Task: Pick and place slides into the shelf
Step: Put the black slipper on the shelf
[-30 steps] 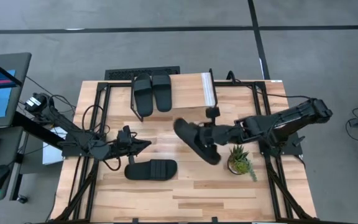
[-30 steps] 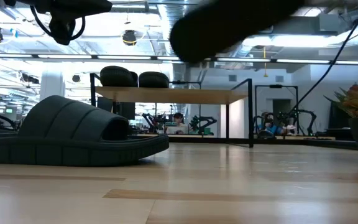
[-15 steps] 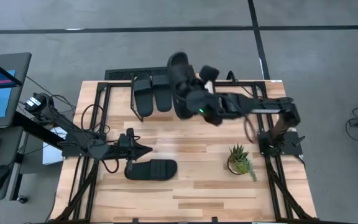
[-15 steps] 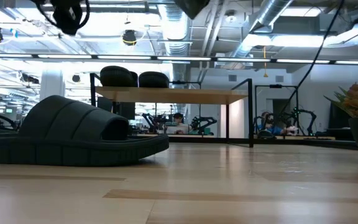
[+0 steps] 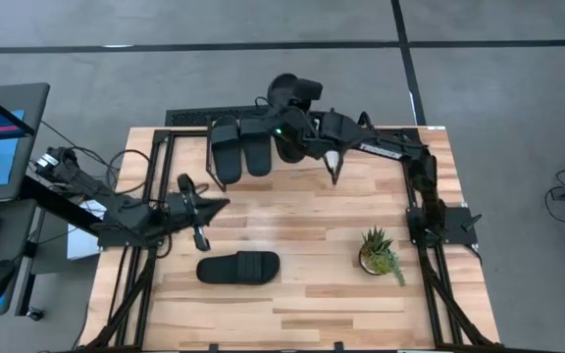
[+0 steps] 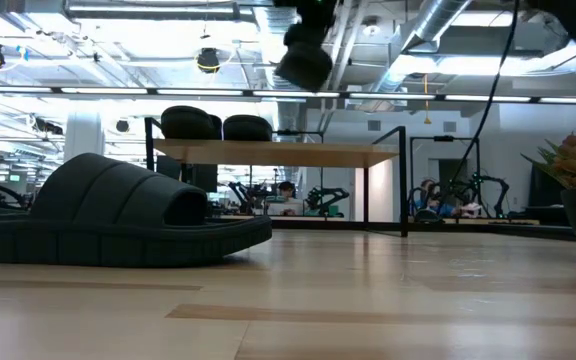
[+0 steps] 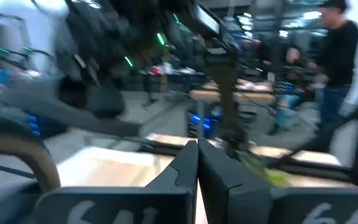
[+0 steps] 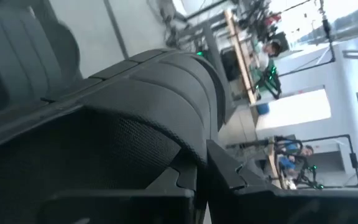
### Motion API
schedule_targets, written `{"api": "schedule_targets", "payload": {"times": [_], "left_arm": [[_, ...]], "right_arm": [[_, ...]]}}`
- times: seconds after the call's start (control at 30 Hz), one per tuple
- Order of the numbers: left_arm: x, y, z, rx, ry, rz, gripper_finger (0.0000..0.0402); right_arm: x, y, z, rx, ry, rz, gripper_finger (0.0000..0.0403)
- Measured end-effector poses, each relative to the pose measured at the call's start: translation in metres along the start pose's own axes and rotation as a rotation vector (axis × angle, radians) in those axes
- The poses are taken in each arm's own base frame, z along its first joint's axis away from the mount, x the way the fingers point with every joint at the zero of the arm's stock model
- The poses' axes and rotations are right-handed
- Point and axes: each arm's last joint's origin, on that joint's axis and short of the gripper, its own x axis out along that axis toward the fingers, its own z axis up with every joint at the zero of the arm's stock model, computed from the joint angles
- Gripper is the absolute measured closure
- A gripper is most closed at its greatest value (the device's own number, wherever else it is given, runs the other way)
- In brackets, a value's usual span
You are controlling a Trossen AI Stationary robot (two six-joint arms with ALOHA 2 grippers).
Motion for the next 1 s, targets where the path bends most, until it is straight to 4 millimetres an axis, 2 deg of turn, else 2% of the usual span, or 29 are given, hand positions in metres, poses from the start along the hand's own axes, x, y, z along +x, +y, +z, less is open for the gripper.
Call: {"api": "schedule_targets", "payload": {"times": [0.17, 0.27, 0.47, 0.57, 1.0], "left_arm": [[-0.004, 0.016, 0.012, 0.008, -0.033, 0.099, 0.0401], [-0.007, 0.023, 0.017, -0.009, -0.050, 0.125, 0.0401], [-0.011, 0.031, 0.018, 0.038, -0.027, 0.158, 0.0401], [-0.010, 0.033, 0.016, 0.054, -0.013, 0.178, 0.0402], [-0.010, 0.033, 0.014, 0.070, 0.005, 0.199, 0.0401]], "right_arm": [[0.036, 0.009, -0.007, -0.050, 0.079, 0.032, 0.0402], [0.047, 0.011, -0.011, -0.069, 0.109, 0.059, 0.0402], [0.062, 0.029, -0.008, -0.087, 0.122, 0.084, 0.0402], [0.066, 0.032, -0.010, -0.117, 0.138, 0.095, 0.0402], [0.095, 0.065, -0.012, -0.206, 0.199, 0.131, 0.0402]]}}
